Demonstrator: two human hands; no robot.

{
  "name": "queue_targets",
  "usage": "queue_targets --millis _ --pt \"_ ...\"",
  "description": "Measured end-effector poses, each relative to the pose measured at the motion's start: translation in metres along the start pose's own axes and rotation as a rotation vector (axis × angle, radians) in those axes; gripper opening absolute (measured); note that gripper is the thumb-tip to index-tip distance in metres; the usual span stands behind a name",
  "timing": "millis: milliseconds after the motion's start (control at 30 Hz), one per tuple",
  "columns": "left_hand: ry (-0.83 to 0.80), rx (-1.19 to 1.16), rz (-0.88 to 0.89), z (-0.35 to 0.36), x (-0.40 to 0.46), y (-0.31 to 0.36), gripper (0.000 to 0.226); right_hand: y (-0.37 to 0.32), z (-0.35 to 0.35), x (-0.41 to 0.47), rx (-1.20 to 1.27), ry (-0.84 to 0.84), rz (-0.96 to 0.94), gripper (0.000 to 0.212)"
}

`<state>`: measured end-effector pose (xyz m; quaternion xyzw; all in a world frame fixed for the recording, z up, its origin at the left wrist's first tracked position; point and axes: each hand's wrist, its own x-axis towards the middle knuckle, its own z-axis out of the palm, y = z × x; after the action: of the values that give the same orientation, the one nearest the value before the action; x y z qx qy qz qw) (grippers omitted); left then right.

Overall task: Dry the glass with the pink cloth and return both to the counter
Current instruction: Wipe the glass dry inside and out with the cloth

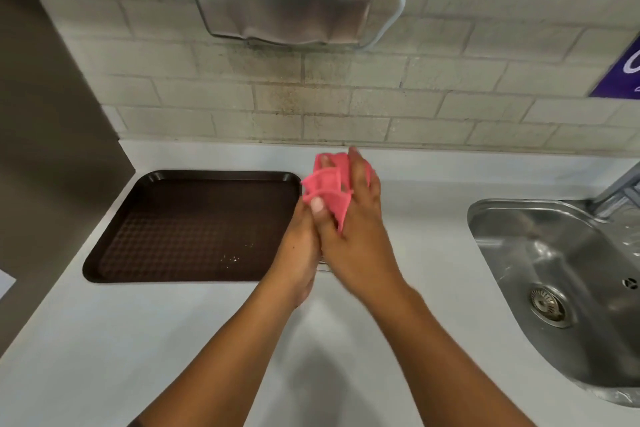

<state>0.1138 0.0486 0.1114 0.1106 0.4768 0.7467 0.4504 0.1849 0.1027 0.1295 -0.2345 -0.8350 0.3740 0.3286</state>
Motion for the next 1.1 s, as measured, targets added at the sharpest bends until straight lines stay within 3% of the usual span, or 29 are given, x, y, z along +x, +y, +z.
queue_targets --millis 67,333,567,767,967,1033,1100 --pt "0.04 0.159 0.069 -0.005 0.003 -0.007 0.044 0.004 -0.01 0.024 0.074 -0.04 0.091 0.066" --pt "0.082 0.034 0.047 -0.006 0.004 -0.005 0.049 0.019 -0.01 -0.003 0.467 0.012 0.413 0.035" --pt "0.141 0.038 0.067 -0.005 0.014 0.009 0.053 0.023 0.01 -0.052 0.567 -0.036 0.384 0.026" --pt "0.18 0.095 0.058 0.0 0.014 0.014 0.053 0.024 0.007 -0.045 0.477 0.019 0.34 0.021" --pt "0.316 0.432 0.172 -0.002 0.019 0.012 0.021 0.025 0.01 -0.045 0.508 0.087 0.366 0.036" --pt "0.249 0.491 0.178 0.001 0.014 0.009 0.033 0.024 0.011 -0.046 0.472 0.115 0.385 0.04" --pt "0.195 0.536 0.164 0.005 0.01 0.006 0.068 0.024 0.013 -0.047 0.41 0.118 0.419 0.033"
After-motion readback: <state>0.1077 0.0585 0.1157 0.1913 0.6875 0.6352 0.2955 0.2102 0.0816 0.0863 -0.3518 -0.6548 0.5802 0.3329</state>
